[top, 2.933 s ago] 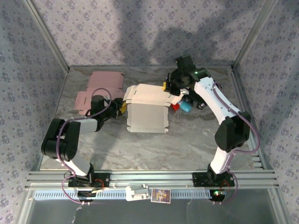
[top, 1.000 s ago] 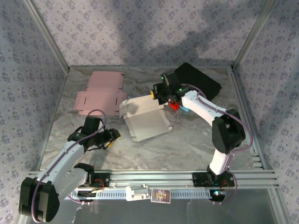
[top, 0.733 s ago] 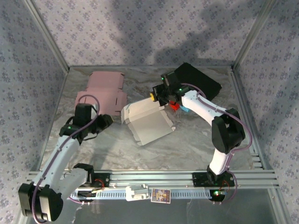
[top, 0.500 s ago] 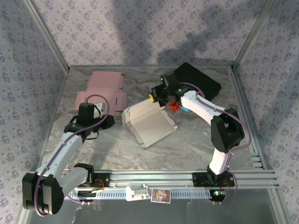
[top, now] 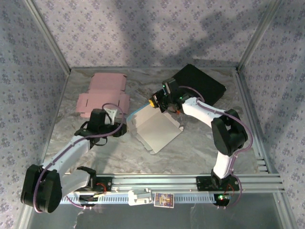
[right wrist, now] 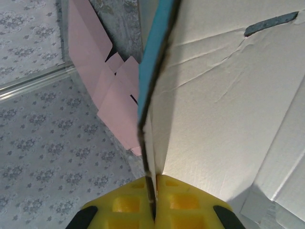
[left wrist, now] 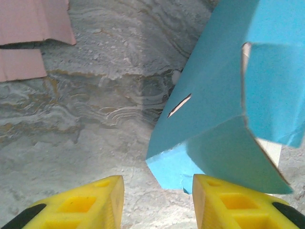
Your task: Fold the paper box
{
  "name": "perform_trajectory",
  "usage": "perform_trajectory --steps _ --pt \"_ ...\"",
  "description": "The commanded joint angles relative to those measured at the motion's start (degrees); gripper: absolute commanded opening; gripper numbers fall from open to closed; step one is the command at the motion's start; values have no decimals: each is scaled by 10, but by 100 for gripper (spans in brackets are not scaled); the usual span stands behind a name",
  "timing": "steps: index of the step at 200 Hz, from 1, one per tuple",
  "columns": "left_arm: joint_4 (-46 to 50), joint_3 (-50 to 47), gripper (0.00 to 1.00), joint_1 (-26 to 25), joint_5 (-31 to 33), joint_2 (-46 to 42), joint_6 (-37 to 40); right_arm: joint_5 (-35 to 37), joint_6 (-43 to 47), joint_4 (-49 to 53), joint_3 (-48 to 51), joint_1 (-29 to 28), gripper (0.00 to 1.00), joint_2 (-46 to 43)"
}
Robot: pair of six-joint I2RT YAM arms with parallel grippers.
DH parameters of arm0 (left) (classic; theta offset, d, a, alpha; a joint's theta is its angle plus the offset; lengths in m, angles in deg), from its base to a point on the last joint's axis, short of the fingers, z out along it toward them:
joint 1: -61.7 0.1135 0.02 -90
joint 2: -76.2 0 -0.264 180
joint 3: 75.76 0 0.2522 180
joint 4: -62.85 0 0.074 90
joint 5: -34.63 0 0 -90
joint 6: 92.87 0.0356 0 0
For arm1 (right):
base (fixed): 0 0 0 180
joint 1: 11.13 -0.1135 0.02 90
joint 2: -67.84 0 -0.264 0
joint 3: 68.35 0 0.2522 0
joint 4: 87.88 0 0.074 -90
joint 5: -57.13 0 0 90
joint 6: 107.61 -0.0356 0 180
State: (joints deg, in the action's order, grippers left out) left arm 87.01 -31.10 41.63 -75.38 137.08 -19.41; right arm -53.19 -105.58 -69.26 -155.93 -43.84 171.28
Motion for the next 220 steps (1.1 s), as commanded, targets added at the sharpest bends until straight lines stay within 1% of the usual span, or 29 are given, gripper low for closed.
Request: perform_trajectory --steps 1,12,79,103,151,186,192,220 --pt "-32 -14 45 -21 19 -3 -18 -27 3 -15 12 4 0 27" --pt "-44 -22 46 -27 34 -3 -26 -36 3 -20 10 5 0 32" --pt "-107 -24 46 -49 38 41 -36 -57 -1 -47 19 7 0 38" --pt "-125 -23 45 -61 50 51 -33 -63 -4 -53 19 8 0 41" --pt "-136 -19 40 -65 59 69 -30 -70 10 -67 26 8 0 46" --pt "-143 -20 42 -70 68 77 -43 -62 7 -148 50 4 0 49" --pt "-143 -19 42 -71 70 79 -45 -60 4 -168 75 3 0 48" --pt "-142 -13 42 -76 82 90 -54 -52 -4 -225 103 1 0 44"
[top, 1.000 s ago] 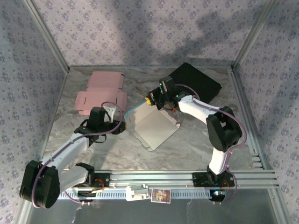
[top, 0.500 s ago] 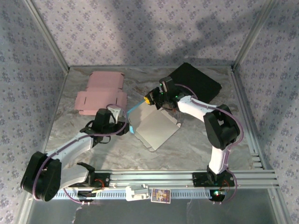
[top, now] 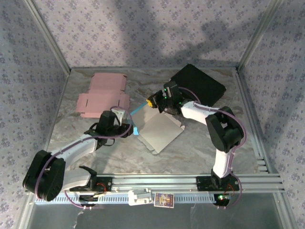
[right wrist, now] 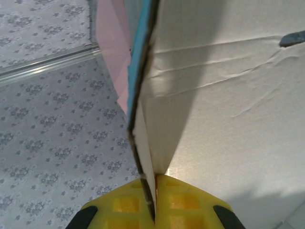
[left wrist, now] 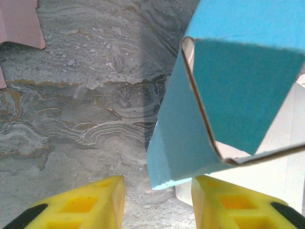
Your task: Fold the paper box
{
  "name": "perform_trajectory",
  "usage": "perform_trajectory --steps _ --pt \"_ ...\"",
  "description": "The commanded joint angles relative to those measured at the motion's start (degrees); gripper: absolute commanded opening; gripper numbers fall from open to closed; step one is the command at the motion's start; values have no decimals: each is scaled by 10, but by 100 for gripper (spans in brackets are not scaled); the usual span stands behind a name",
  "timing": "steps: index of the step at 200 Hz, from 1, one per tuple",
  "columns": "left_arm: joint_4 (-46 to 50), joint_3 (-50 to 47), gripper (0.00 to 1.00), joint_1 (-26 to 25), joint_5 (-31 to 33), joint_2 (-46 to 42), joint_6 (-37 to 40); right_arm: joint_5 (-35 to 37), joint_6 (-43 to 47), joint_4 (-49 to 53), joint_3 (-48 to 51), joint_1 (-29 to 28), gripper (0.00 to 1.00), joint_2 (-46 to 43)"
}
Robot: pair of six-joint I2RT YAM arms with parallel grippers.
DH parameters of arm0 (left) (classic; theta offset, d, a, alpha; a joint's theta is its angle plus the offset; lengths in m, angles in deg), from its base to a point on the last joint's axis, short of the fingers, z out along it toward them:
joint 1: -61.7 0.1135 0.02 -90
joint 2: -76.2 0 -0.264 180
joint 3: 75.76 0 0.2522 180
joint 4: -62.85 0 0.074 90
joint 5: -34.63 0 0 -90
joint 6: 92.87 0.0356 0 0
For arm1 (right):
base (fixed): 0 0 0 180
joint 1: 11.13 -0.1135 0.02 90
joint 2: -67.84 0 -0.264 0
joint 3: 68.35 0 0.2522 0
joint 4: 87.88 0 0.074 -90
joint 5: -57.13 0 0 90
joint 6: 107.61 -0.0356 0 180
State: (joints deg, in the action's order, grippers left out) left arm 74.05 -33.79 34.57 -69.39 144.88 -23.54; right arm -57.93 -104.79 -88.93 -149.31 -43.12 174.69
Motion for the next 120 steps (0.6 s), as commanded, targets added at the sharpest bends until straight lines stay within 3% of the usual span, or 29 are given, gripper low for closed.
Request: perform_trajectory --steps 1,120 --pt "-12 14 42 -5 23 12 -13 -4 -12 -29 37 -7 0 10" --pt "8 41 37 -24 101 42 -72 21 -35 -204 116 -26 0 24"
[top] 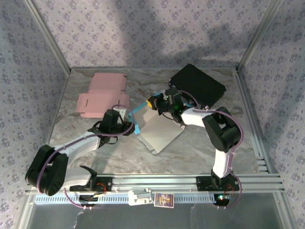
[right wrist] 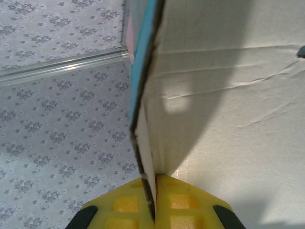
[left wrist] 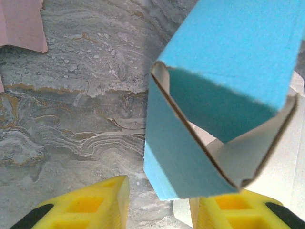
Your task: Fold the paper box
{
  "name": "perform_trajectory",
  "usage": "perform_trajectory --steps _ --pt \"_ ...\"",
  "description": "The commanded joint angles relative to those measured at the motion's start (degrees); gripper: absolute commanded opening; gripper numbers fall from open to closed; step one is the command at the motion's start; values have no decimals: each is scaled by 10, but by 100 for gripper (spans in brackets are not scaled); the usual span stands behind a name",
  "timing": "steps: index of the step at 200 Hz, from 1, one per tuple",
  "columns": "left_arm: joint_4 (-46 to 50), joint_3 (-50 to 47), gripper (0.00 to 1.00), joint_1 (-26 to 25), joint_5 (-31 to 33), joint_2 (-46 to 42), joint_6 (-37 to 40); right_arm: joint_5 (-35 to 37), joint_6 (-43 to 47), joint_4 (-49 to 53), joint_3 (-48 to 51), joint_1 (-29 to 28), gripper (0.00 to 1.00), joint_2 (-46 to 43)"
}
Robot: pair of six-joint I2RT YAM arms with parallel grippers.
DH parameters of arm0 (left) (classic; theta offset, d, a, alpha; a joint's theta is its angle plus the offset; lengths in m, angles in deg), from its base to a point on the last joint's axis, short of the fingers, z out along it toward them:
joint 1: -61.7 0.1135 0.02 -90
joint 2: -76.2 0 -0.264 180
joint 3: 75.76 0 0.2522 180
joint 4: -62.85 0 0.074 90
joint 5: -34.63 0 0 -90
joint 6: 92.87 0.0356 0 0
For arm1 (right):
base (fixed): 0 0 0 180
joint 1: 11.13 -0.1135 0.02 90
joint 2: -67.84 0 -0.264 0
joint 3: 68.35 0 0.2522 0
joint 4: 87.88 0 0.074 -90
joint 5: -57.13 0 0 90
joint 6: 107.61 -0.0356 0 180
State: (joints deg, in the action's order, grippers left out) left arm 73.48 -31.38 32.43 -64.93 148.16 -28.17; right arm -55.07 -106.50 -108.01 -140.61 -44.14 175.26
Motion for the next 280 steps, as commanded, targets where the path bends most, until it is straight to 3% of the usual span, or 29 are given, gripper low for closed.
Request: perform_trajectory --steps 1,116,159,241,280 --pt "14 17 37 -2 57 10 -26 -7 -18 -14 29 -16 0 18" --pt "19 37 37 -25 114 41 -96 10 -43 -39 41 -29 0 23" --pt "41 49 37 -45 168 53 -125 30 -59 -67 58 -37 0 22" --pt "49 68 28 -56 196 83 -139 37 -64 -60 54 -46 0 31" --pt "105 113 27 -77 250 113 -161 40 -69 -51 51 -49 0 30"
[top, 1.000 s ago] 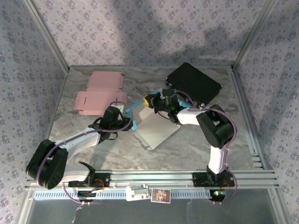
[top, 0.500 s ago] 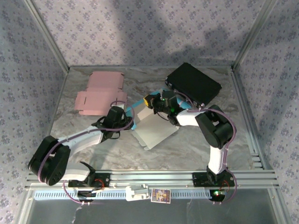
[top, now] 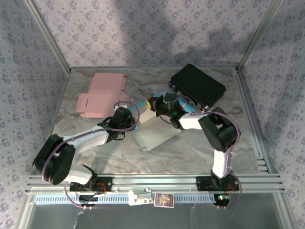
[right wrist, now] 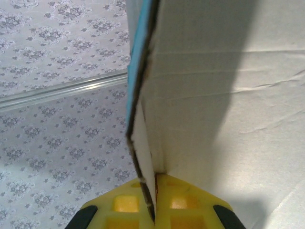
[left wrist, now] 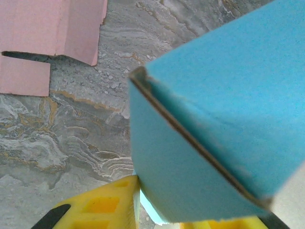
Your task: Fold the paper box
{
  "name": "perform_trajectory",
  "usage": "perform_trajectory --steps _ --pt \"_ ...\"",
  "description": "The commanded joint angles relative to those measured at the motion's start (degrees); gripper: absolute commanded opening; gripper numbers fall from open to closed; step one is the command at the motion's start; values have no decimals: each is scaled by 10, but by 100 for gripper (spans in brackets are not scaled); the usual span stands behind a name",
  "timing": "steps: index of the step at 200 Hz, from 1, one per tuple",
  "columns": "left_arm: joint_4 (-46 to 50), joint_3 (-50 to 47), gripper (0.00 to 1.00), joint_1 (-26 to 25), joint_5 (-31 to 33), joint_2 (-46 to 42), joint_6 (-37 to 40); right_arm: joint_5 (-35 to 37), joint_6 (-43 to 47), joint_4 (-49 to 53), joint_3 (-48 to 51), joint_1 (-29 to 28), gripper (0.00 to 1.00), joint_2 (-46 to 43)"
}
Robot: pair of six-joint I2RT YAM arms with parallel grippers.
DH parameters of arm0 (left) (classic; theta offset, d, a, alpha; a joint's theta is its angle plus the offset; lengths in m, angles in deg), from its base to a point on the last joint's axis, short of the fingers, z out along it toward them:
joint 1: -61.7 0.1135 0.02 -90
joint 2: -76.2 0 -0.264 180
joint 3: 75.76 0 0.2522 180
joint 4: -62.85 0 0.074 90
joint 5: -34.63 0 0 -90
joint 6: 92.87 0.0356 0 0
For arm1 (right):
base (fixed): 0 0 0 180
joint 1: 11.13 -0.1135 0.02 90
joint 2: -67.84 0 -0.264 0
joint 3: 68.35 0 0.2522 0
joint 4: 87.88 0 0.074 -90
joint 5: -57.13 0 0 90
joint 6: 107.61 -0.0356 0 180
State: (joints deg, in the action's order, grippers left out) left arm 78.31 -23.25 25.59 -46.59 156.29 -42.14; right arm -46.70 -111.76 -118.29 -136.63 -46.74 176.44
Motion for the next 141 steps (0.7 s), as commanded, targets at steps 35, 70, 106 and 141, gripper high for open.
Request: perform_trajectory --steps 35,70,106,141 --pt "77 55 23 -21 88 58 -36 -41 -19 65 4 -26 0 16" --pt "77 57 17 -25 99 66 -37 -42 -24 90 -6 -25 0 13" --pt "50 56 11 -26 88 68 -22 -43 -26 135 -21 -24 0 8" --pt "43 54 36 -23 76 64 -6 -49 -24 181 -34 -18 0 0"
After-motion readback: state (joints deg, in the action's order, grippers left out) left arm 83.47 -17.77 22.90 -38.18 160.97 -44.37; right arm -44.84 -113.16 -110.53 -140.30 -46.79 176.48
